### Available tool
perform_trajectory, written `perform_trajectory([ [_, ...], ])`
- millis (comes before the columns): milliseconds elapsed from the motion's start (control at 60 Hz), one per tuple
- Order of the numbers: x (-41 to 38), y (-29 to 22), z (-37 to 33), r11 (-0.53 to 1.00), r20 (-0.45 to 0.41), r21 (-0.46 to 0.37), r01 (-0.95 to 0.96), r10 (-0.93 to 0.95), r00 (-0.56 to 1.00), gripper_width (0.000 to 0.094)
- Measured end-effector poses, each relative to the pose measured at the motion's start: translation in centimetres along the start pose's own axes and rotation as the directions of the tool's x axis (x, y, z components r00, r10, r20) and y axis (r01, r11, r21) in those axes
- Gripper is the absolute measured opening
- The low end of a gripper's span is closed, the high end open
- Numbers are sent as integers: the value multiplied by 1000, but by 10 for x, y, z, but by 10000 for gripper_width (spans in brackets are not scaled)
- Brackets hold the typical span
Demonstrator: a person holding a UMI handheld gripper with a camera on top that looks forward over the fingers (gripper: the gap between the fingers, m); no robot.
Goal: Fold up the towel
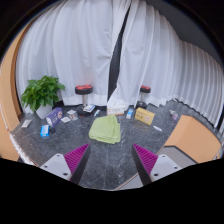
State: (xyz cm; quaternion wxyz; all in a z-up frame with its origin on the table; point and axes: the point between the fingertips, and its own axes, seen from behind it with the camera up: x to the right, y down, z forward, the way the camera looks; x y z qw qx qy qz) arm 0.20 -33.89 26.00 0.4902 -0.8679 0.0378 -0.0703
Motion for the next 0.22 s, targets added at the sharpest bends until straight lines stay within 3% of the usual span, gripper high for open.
perform_trajectory([
  [217, -25, 6, -78, 1000, 1, -19, -9, 9, 1000, 847],
])
